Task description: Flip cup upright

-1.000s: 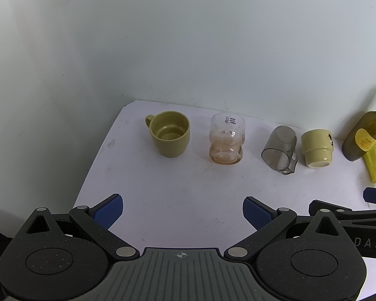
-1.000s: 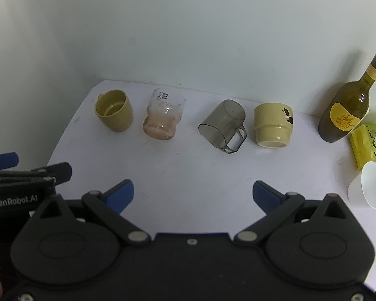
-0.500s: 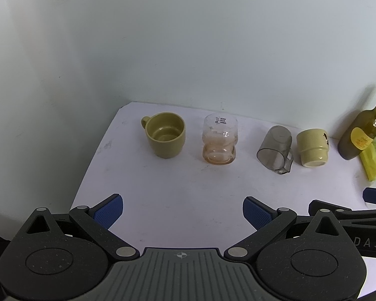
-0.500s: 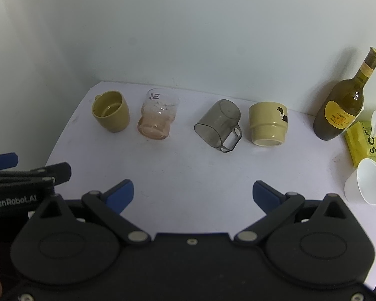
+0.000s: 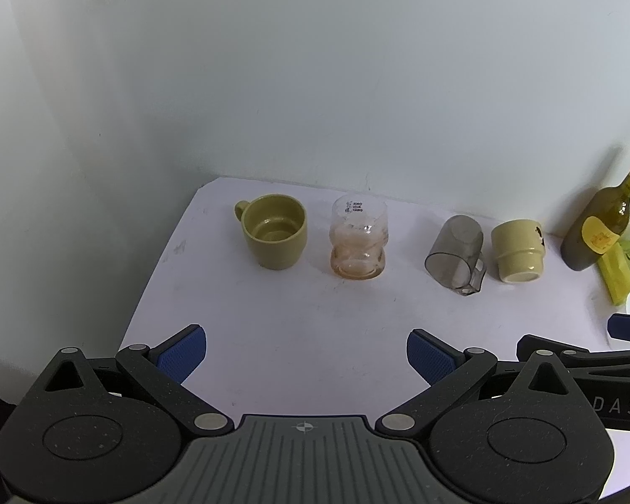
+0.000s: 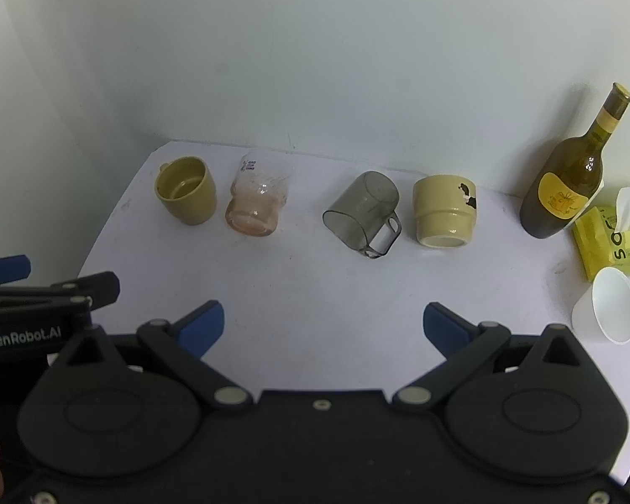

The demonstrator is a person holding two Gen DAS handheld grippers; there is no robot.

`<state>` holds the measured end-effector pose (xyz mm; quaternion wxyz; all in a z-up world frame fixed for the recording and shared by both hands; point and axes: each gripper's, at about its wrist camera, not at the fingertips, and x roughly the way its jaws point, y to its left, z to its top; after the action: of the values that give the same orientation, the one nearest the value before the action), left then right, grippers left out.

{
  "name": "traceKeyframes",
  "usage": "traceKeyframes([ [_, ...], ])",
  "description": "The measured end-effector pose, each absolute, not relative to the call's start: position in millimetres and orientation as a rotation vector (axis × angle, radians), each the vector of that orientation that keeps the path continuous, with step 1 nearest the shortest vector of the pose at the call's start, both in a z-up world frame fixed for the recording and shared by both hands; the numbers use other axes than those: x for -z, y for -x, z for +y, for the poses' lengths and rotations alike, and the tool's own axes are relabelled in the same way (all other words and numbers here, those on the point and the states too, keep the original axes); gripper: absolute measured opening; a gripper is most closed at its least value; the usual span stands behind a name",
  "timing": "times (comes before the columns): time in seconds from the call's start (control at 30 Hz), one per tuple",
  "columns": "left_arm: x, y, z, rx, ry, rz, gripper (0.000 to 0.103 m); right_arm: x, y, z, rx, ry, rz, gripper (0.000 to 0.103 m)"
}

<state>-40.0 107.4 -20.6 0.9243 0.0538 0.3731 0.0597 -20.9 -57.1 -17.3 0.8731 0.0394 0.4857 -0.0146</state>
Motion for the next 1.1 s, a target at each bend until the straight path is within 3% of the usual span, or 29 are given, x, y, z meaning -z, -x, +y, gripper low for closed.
traceKeyframes([
  [0.6, 27.8, 32.9, 127.5, -0.075, -0.088, 0.799, 0.103, 16.5, 23.1, -43.9, 0.081, -0.073, 1.029, 0.102],
  [1.1, 36.8, 17.3, 124.2, 0.065, -0.249, 0.844, 0.103, 36.1, 37.1, -43.1, 0.227, -0.224, 1.061, 0.102],
])
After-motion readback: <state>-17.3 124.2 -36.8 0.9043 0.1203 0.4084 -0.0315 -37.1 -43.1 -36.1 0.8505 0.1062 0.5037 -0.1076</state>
